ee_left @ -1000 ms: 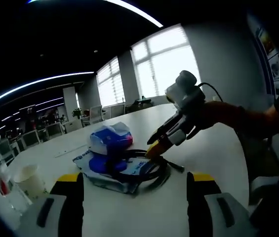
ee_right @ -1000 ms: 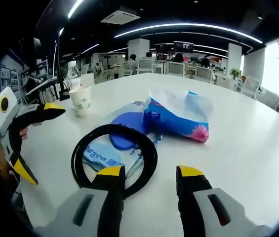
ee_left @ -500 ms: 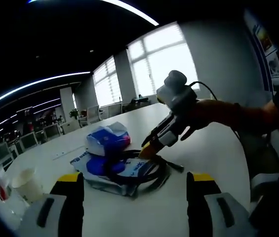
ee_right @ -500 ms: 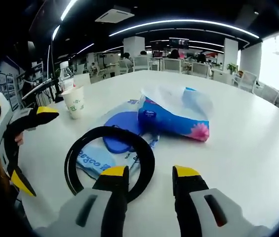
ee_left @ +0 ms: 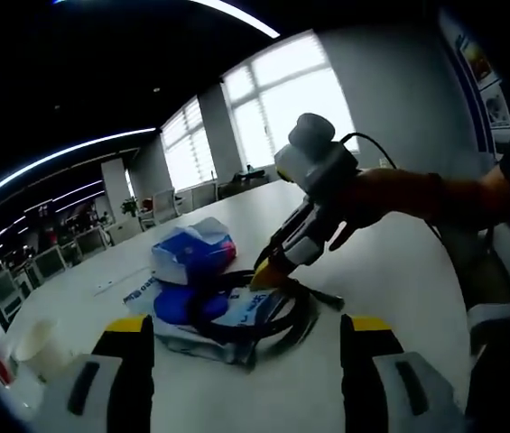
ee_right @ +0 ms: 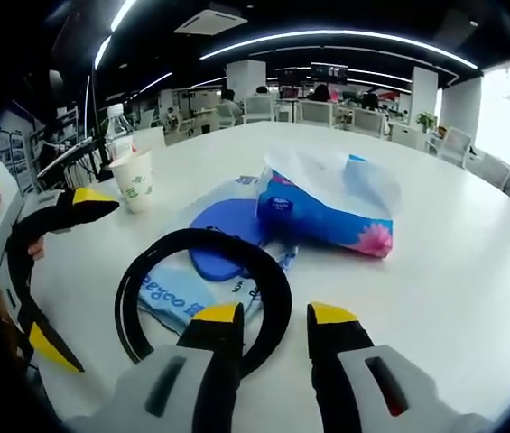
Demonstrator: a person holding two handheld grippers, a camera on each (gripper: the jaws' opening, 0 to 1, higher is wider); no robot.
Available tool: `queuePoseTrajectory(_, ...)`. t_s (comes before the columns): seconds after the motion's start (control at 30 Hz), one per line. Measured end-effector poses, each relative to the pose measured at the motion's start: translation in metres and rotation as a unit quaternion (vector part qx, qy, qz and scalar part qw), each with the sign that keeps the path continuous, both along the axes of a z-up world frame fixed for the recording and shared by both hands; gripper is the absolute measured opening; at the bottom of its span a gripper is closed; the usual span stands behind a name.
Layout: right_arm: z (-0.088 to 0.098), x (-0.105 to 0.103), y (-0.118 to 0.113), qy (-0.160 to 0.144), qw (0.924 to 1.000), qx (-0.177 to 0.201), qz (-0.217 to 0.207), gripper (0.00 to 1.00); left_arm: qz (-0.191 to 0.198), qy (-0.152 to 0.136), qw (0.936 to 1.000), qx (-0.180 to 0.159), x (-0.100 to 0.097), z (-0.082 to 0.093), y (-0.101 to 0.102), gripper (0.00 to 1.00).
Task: Arrange the tabletop items into an orderly group along one side of the table until the central work area is clear of visible clutter.
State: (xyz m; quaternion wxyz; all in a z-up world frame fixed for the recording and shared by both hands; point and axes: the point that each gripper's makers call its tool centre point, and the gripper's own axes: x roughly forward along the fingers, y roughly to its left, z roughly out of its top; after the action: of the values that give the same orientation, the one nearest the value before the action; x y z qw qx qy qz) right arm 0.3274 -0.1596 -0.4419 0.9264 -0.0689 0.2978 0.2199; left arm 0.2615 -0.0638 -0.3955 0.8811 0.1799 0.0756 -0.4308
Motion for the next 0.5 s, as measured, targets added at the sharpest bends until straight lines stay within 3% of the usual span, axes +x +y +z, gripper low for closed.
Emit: queuePoseTrajectory(0.5,-0.005,-0.004,0.004,0.028,0.9988,0.040,-0.006,0.20,-0.024,0.025,0.9992,0.022,0.016,-0.014,-0.014,0.83)
